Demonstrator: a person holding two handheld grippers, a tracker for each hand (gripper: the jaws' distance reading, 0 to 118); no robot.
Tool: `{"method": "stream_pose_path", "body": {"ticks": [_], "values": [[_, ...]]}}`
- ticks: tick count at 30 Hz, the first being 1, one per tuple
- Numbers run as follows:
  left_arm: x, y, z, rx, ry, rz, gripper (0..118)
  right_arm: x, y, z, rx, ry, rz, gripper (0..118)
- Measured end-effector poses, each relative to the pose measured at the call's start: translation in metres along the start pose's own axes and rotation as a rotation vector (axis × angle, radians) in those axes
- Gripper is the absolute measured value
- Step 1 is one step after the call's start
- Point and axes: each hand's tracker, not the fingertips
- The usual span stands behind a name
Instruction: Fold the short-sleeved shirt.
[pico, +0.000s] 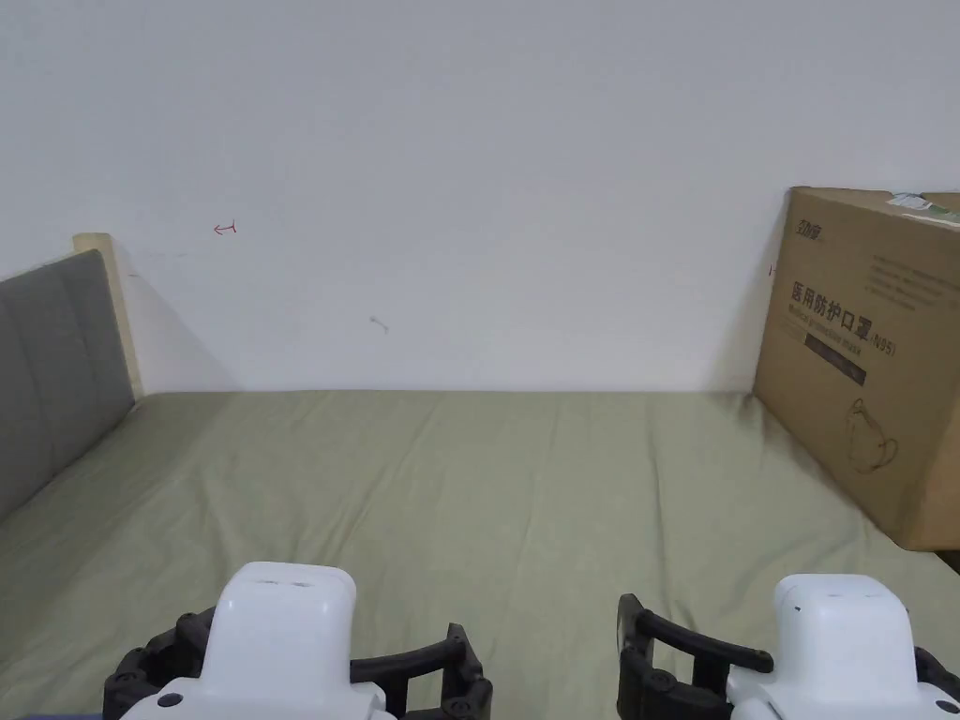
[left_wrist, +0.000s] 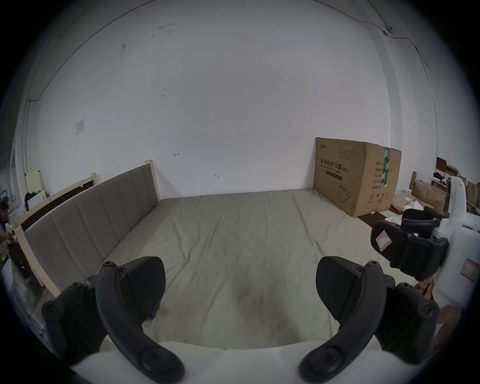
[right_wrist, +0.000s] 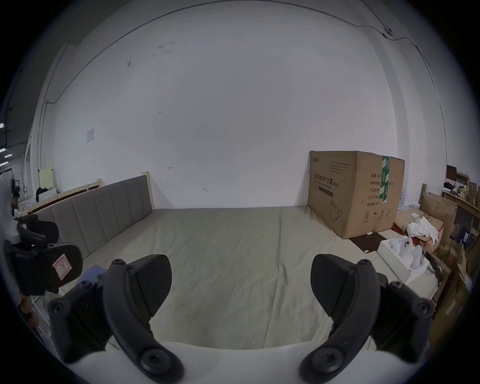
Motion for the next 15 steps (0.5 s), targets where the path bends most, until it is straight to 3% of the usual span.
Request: {"method": "stream_pose_path", "body": {"ticks": [15], "values": [[-0.009,0.006,-0.010,-0.041,0.032,0.069,117,-0.001,-0.004,-0.008,-0.034,-0.002,0.018,110]]}}
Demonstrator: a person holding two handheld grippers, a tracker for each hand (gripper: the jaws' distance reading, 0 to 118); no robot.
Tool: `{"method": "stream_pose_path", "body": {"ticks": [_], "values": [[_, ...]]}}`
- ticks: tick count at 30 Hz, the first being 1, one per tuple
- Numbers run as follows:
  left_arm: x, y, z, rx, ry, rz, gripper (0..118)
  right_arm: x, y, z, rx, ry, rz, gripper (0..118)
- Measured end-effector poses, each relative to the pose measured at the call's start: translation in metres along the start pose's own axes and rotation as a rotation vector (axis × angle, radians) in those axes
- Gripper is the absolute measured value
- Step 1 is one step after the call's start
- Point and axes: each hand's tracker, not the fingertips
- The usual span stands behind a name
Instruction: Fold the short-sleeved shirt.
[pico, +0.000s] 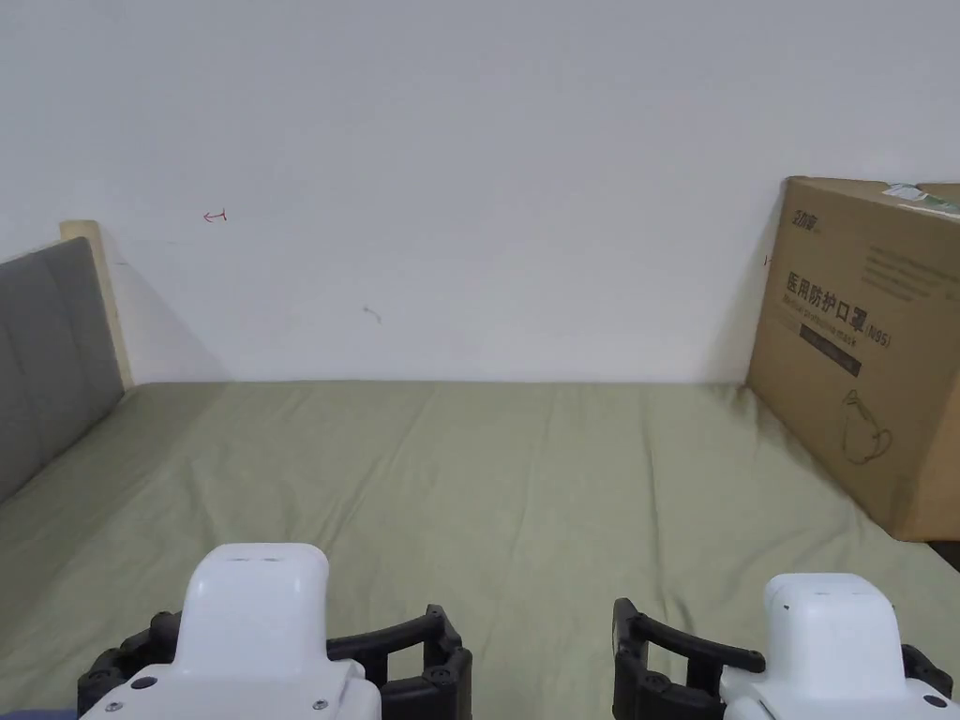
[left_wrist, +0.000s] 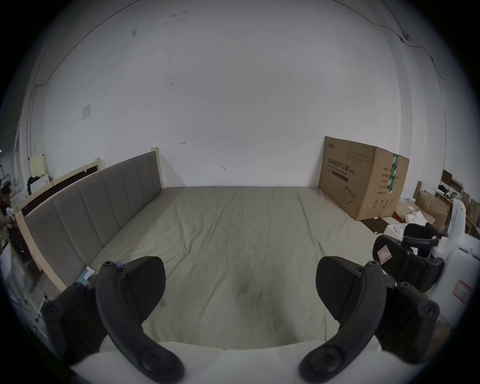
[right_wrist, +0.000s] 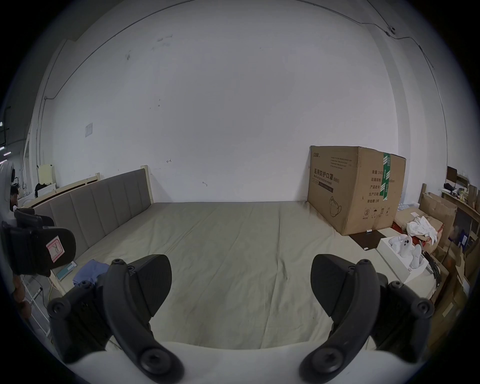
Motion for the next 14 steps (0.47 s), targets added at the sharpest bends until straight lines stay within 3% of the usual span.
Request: {"method": "stream_pose_path", "body": {"ticks": [14], "values": [[0.0010,-0.0046,0.0009,0.131,0.059,-0.037,117,-0.0002,0.0027,-0.0008,0.028,-0.024,-0.003,110]]}}
